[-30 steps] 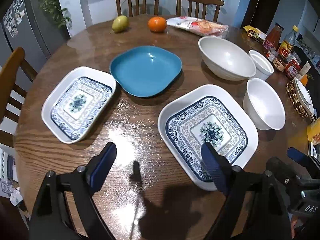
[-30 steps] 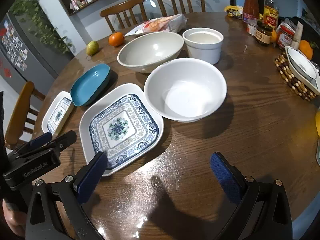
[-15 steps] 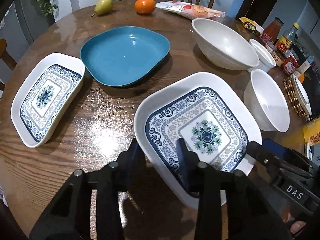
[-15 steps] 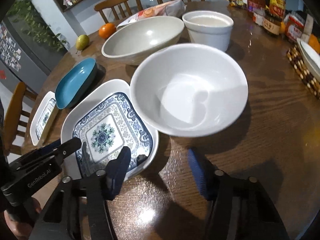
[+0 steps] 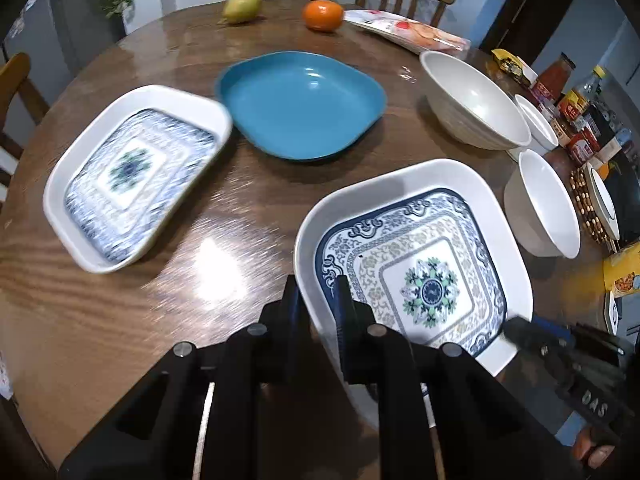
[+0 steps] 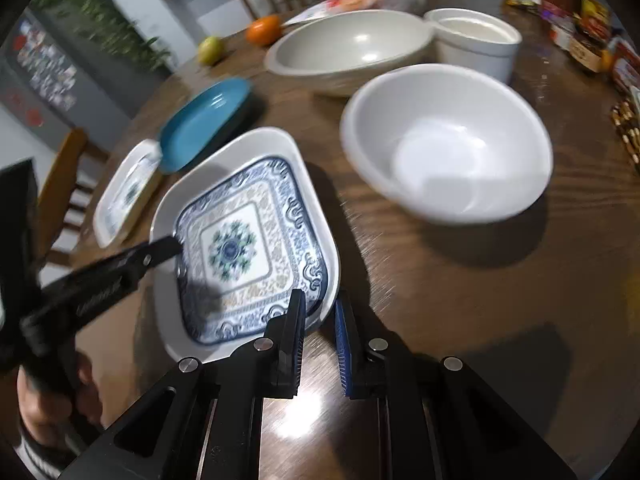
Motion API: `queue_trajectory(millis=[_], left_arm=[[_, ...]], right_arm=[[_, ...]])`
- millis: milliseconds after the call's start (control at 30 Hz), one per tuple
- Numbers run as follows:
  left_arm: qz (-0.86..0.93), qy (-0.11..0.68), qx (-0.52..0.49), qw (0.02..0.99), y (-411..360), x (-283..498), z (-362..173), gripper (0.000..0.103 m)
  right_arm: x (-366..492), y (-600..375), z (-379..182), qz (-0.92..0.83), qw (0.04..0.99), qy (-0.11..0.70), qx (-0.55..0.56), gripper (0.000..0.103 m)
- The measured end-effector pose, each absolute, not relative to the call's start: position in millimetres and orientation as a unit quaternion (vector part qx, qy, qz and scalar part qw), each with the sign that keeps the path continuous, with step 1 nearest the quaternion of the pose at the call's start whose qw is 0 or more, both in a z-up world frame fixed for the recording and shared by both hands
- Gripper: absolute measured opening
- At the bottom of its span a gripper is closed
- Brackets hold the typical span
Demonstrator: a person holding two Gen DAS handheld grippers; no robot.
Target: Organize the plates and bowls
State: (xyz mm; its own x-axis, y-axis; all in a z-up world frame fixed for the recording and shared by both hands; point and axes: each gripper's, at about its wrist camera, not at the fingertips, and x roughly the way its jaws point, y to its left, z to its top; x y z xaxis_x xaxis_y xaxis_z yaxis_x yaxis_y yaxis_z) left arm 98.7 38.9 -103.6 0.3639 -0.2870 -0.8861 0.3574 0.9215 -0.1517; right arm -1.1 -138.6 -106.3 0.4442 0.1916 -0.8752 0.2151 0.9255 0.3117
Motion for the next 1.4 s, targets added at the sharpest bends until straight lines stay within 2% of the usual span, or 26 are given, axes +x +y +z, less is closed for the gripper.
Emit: queue_trajectory(millis=[233,333,433,467,533,567,600,667,900,1067,1400], left_arm=[[-0.188,0.531,0.046,0.825,62.8,79.9,-97.1,0.014],[-0.186,0.537,0.044,0.822,62.3,80.3,-103.0,0.014],[-0.186,0.54,0.058,0.819,57.3,77.8,-109.3,0.015],[-0.186,0.539,0.062,0.819,57.3,77.0,-109.8,0.018],[-0.184,0.536,0.066,0.821,58.2,75.7,-109.1,0.035],[-0.181,0.532,0.066,0.825,61.5,74.6,-106.4,0.054],[-0.179,0.528,0.064,0.828,64.9,74.7,-104.1,0.067],[-0.17,0.514,0.059,0.839,75.5,74.7,-95.9,0.074],[-0.107,0.467,0.044,0.876,128.2,88.6,-67.8,0.087],[-0.068,0.457,0.032,0.886,162.5,105.0,-58.7,0.09],[-0.074,0.451,0.05,0.888,178.5,153.5,-57.1,0.094]], right_arm=[[-23.1,-109.2,-105.4,0.04,0.807,0.555,0.196,0.017],[-27.6,-104.4,-109.8,0.043,0.802,0.563,0.197,0.02],[-28.1,-97.8,-114.8,0.036,0.793,0.577,0.19,0.032],[-29.9,-95.4,-114.6,0.036,0.795,0.577,0.184,0.037],[-35.5,-91.9,-110.3,0.028,0.802,0.576,0.154,0.045],[-38.5,-91.9,-106.5,0.019,0.808,0.572,0.139,0.05],[-39.9,-93.2,-102.7,0.011,0.813,0.567,0.132,0.052],[-44.6,-101.8,-94.4,0.001,0.822,0.553,0.135,0.053],[-30.4,-100.5,-71.9,0.026,0.84,0.515,0.167,0.053],[-5.2,-76.7,-62.8,0.059,0.845,0.503,0.173,0.053],[52.6,-36.4,-66.0,0.081,0.847,0.489,0.191,0.053]])
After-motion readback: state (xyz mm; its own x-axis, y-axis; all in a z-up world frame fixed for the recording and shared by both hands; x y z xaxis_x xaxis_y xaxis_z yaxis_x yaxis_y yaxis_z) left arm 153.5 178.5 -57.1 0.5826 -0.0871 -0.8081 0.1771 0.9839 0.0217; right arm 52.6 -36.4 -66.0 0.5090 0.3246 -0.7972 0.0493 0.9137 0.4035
